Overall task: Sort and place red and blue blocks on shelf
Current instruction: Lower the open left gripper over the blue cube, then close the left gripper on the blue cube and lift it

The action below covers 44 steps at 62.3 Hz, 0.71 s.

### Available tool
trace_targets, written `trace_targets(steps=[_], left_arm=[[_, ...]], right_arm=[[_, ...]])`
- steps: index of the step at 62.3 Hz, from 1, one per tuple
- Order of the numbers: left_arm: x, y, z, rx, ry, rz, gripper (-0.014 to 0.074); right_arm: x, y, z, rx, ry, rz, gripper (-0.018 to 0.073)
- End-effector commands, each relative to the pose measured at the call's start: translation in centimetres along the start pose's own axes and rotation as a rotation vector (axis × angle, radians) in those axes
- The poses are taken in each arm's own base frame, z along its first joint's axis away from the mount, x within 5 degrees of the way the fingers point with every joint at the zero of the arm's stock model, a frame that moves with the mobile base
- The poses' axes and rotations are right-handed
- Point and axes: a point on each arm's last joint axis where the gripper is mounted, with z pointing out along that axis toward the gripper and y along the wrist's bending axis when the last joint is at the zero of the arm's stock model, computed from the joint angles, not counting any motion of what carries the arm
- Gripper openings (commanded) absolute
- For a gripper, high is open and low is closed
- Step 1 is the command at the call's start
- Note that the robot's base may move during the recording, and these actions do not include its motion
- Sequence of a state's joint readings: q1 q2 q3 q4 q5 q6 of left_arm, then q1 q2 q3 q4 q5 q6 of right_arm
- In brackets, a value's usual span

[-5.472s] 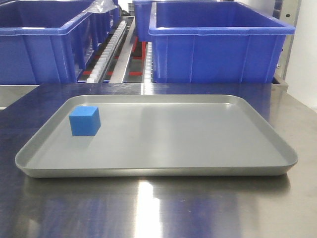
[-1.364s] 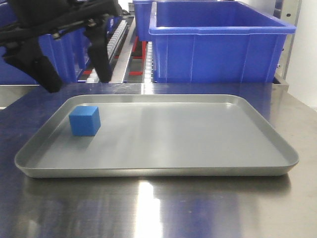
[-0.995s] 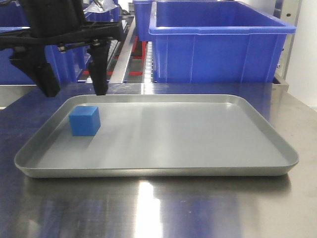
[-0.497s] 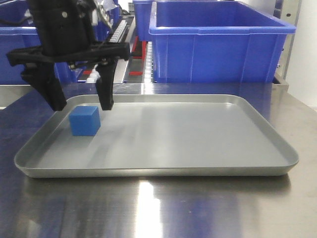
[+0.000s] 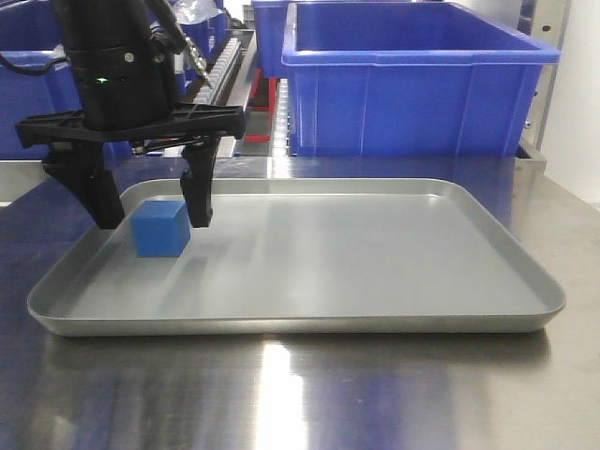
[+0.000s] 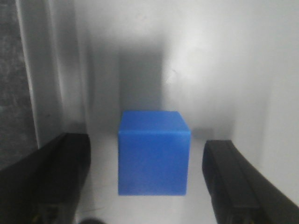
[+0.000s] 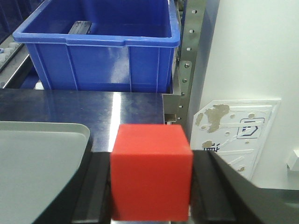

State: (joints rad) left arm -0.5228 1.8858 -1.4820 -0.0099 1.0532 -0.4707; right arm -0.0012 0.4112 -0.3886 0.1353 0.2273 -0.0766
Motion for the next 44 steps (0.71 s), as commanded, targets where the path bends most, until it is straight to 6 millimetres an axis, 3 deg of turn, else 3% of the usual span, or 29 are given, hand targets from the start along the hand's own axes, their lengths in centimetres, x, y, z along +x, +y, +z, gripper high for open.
trace_targets(steps=[1,44], left_arm=[[-0.52,-0.27,-2.01,0.039,-0.07,-0.018,0.0475],[-0.73,-0.37,-1.12,0.036,-0.063,-0.018,0.0244]], right_arm=[[-1.67,-0.06,-0.23,0.011,-0.111,-0.004,0.0278],[-1.67,-0.06,-0.23,0.011,-0.111,-0.004,0.0278]])
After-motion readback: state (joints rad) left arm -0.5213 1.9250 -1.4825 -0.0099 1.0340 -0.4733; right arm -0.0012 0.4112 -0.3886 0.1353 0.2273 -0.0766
